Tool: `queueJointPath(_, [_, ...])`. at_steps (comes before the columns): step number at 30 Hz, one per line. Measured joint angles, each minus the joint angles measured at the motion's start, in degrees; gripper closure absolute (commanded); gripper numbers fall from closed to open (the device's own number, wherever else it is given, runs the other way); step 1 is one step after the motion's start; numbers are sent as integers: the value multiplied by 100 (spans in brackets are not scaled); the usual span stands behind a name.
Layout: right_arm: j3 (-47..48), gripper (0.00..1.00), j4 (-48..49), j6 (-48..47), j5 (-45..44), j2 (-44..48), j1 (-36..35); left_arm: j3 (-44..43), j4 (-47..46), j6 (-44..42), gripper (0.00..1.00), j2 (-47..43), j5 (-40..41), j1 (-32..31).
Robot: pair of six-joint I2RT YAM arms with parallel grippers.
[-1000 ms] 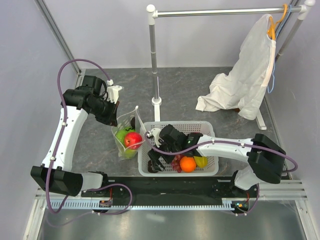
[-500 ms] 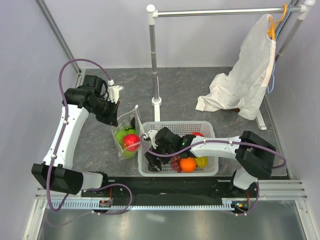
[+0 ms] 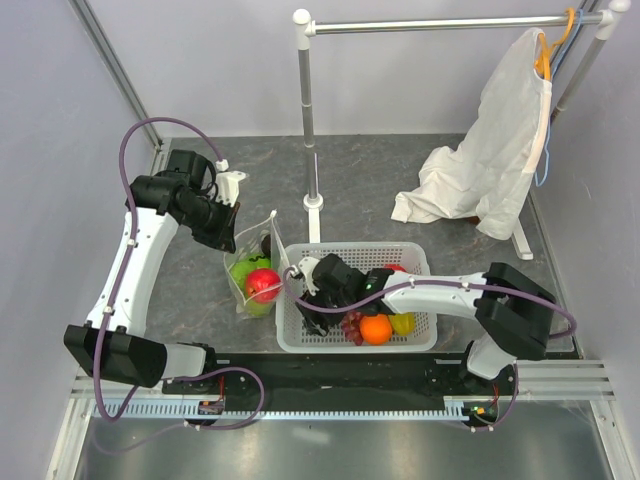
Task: Place the food in the zip-top bag and seal the zipper
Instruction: Pick up the fake fruit from the bin, then place the fake fruit in the zipper food storage bag.
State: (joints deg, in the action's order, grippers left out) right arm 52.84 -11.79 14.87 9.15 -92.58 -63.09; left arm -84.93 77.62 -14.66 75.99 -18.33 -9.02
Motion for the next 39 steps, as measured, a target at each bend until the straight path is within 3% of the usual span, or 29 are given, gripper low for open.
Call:
queueJointPath(7, [227,60,-544,-184,197,997,518,0,2,0,98,39,-2,0])
queueJointPath(14, [1169,59,-872,-472,542,1652,748,0,2,0,98,44,-4,0])
queueJointPath(21, [3038,59,-612,-697,647,780,675,-2,2,0,98,52,-20,0])
queueJointPath(25, [3615,61,-625,-925,518,125,483,-72,4,0,98,118,-37,0])
queueJointPath(29, [3926,56,-752,-1169,177,-466,295,-127,4,0,98,166,-42,0])
queueJointPath(31, [3958,43,-802,-1309,15,-658,243,-138,2,0,98,166,-50,0])
queueJointPath(32, [3960,25,-881,-1403,-118,-756,225,-138,4,0,98,166,-79,0])
queueJointPath(34, [3960,9,-975,-1521,-302,-841,210,-138,4,0,98,166,-114,0])
queueJointPath(36, [3963,2,-1023,-1596,-529,-866,186,-138,4,0,98,166,-140,0])
queueJointPath(39, [4120,2,-1091,-1659,-890,-866,162,-138,2,0,98,168,-173,0])
